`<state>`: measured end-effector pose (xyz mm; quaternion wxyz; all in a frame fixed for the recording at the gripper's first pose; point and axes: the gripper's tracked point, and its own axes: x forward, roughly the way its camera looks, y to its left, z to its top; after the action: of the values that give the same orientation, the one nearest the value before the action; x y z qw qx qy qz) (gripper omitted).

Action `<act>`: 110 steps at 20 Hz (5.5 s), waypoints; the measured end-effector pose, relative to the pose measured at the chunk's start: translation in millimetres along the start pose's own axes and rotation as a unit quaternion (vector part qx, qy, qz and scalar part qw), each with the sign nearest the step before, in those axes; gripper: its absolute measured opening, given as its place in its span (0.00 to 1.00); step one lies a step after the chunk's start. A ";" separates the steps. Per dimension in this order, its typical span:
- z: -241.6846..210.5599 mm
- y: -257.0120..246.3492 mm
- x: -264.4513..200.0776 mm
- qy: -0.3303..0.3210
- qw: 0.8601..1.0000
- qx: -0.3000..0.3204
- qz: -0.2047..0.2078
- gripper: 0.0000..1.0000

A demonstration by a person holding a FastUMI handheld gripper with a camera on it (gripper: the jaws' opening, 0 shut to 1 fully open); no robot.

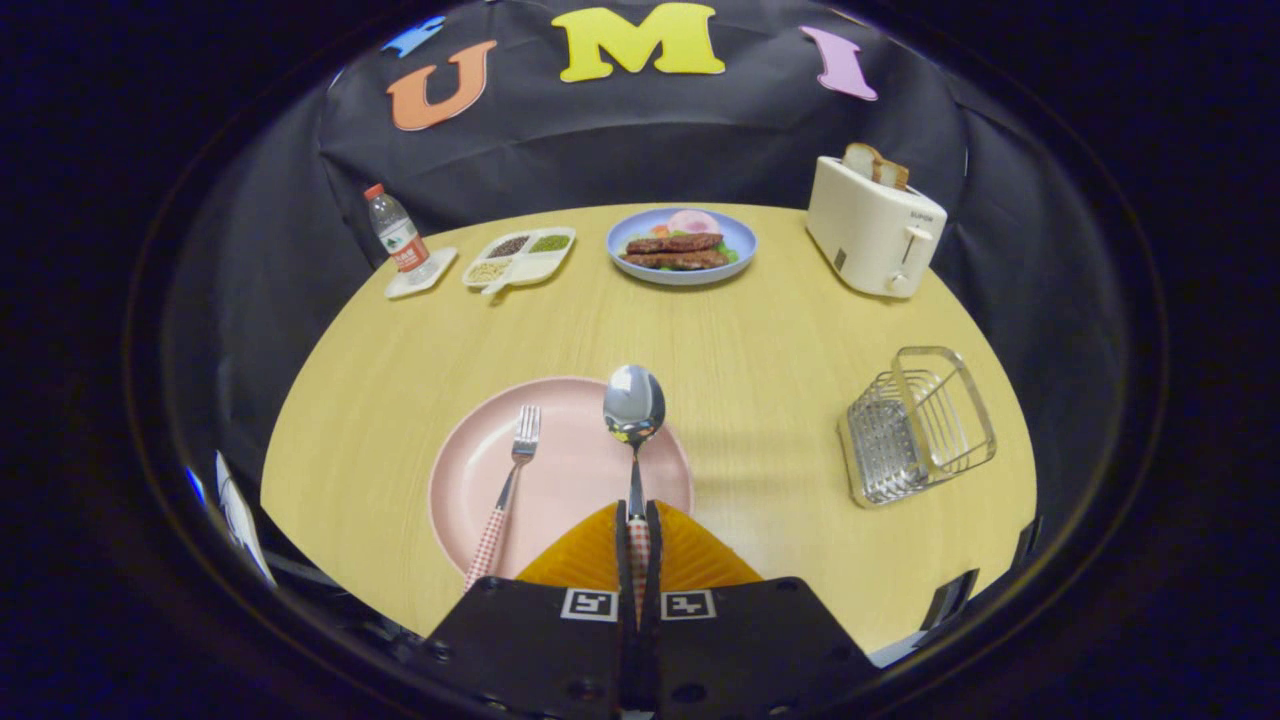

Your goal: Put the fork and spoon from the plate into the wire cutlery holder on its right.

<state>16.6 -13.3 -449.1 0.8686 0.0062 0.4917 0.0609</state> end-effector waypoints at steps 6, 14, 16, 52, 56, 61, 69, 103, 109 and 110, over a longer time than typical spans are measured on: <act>24.0 -38.2 -39.0 -0.023 1.000 0.011 0.000 0.01; 29.2 -113.8 -81.1 -0.010 0.999 0.050 -0.004 0.01; 28.9 -133.5 -87.1 -0.001 0.998 0.066 -0.007 0.01; 29.9 -191.0 -24.9 0.345 0.937 0.056 0.015 0.04; 31.8 -192.1 -28.3 0.332 0.940 0.079 0.009 0.11; 43.2 -181.1 -38.3 0.283 0.954 0.096 0.011 0.37; 51.7 -121.3 -60.7 0.203 0.976 0.078 0.030 0.85; -47.4 108.5 63.9 0.078 0.993 0.083 -0.016 0.73; -61.4 116.1 68.0 0.079 0.995 0.063 -0.020 0.25; -59.1 111.9 58.9 0.079 0.994 0.065 -0.026 0.17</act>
<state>-15.1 101.4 -522.0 0.8264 0.0451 0.5613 0.0062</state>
